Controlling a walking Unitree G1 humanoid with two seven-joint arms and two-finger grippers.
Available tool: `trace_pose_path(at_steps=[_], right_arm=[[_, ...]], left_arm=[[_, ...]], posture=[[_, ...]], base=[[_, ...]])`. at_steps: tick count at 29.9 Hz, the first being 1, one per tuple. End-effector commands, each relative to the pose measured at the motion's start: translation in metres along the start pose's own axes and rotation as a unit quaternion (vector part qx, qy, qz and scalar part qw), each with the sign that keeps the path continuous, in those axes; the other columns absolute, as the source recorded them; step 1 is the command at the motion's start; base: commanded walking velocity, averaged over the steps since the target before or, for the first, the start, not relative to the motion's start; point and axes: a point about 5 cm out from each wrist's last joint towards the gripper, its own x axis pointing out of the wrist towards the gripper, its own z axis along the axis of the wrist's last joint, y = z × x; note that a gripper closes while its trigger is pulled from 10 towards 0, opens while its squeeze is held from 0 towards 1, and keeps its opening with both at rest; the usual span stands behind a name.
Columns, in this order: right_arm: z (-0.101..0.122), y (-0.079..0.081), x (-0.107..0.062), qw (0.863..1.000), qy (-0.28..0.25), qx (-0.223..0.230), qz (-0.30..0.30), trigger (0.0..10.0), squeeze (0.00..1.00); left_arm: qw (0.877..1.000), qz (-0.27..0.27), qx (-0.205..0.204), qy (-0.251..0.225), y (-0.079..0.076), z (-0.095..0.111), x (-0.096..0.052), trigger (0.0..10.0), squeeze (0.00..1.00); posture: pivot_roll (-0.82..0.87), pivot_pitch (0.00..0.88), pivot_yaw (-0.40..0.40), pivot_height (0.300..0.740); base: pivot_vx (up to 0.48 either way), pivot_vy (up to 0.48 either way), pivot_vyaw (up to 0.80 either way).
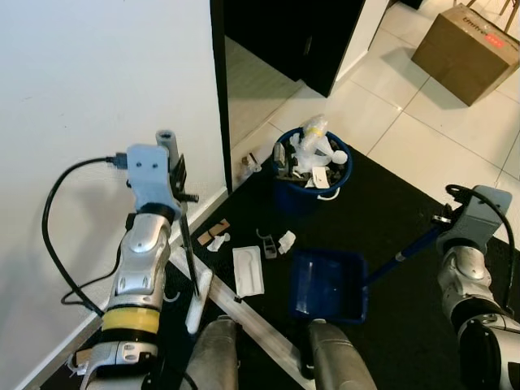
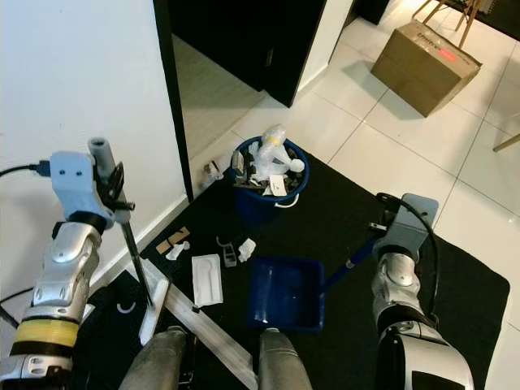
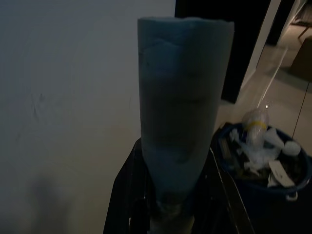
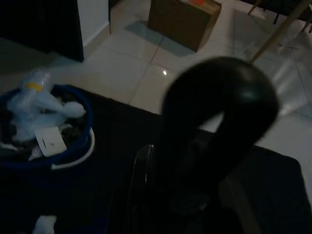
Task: Sweep floor
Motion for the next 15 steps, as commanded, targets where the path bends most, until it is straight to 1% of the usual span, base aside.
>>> trace_pose_path(at_steps=[1, 2, 5, 6, 7, 9, 11, 14, 15], right_arm=[[0.011, -0.011, 0.003, 1.000, -0.029, -0.005, -0.003, 0.0, 0.00], [0.016, -0.009, 0.005, 0.999, -0.040, -0.005, 0.008, 0.0, 0.00], [0.020, -0.007, 0.007, 0.999, -0.047, -0.005, 0.018, 0.0, 0.00], [0.025, -0.003, 0.009, 0.998, -0.055, -0.009, 0.031, 0.0, 0.00], [0.025, -0.003, 0.009, 0.998, -0.055, -0.009, 0.031, 0.0, 0.00], [0.033, 0.003, 0.013, 0.996, -0.068, -0.012, 0.049, 0.0, 0.00], [0.033, 0.003, 0.013, 0.996, -0.068, -0.012, 0.049, 0.0, 0.00], [0.042, 0.013, 0.016, 0.994, -0.087, -0.005, 0.070, 0.0, 0.00], [0.042, 0.013, 0.016, 0.994, -0.087, -0.005, 0.070, 0.0, 0.00]], left_arm=[[1.000, -0.007, -0.007, -0.023, -0.006, 0.007, 0.002, 10.0, 0.00], [0.999, -0.012, -0.009, -0.030, -0.009, 0.010, 0.003, 10.0, 0.00], [0.999, -0.015, -0.011, -0.036, -0.011, 0.012, 0.004, 10.0, 0.00], [0.999, -0.021, -0.010, -0.042, -0.014, 0.016, 0.006, 10.0, 0.00], [0.999, -0.021, -0.010, -0.042, -0.014, 0.016, 0.006, 10.0, 0.00], [0.998, -0.032, -0.011, -0.054, -0.021, 0.022, 0.010, 10.0, 0.00], [0.998, -0.032, -0.011, -0.054, -0.021, 0.022, 0.010, 10.0, 0.00], [0.997, -0.045, -0.012, -0.063, -0.026, 0.028, 0.014, 10.0, 0.00], [0.997, -0.045, -0.012, -0.063, -0.026, 0.028, 0.014, 10.0, 0.00]], posture=[[0.12, 0.146, -0.061, 0.740], [0.13, 0.172, -0.055, 0.740], [0.14, 0.182, -0.055, 0.740], [0.16, 0.203, -0.055, 0.740], [0.16, 0.203, -0.055, 0.740], [0.18, 0.228, -0.056, 0.740], [0.18, 0.228, -0.056, 0.740], [0.19, 0.249, -0.052, 0.740], [0.19, 0.249, -0.052, 0.740]], base=[[0.000, 0.000, 0.00], [0.000, 0.000, 0.00], [0.000, 0.000, 0.00], [0.000, 0.000, 0.00], [0.000, 0.000, 0.00], [0.000, 0.000, 0.00], [0.000, 0.000, 0.00], [0.000, 0.000, 0.00], [0.000, 0.000, 0.00]])
